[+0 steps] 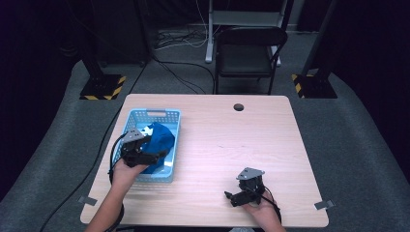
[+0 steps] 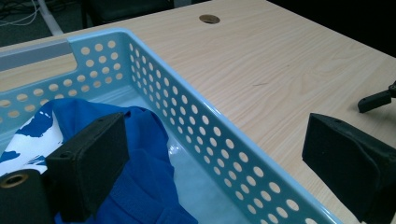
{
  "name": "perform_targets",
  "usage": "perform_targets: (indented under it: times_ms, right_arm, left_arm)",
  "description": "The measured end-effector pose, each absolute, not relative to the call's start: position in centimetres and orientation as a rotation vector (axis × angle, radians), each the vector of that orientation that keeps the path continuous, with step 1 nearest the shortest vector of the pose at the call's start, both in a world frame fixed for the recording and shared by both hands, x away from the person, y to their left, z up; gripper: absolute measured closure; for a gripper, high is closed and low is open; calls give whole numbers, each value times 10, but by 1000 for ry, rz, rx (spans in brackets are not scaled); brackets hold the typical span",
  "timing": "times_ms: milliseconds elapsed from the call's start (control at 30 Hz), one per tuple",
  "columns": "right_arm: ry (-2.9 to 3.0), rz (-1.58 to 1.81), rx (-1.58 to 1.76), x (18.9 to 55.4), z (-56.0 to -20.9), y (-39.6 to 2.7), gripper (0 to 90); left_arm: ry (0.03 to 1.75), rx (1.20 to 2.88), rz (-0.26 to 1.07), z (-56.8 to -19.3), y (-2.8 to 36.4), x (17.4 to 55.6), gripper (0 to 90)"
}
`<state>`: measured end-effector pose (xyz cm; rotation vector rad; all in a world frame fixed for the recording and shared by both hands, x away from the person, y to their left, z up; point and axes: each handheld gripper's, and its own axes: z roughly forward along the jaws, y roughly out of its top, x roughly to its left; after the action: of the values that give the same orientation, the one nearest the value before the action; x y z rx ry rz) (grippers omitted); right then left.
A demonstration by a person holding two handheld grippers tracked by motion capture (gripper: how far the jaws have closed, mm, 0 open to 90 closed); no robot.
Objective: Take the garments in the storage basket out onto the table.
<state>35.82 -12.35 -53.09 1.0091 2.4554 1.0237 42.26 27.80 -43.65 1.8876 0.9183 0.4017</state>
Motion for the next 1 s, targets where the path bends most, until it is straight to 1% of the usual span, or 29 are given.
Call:
perform_targets:
  times_ms: [433, 700, 1000]
  right_arm:
    - [2455, 1024, 1009, 358, -531, -123, 0]
    - [2456, 1024, 1009, 358, -531, -123, 0]
    - [2455, 1024, 1009, 358, -531, -123, 0]
  left_arm:
    - [993, 1868, 431, -436, 285, 431, 82]
    - [1102, 1843, 474, -438, 286, 445, 82]
    - [1181, 1872, 441, -450, 288, 461, 85]
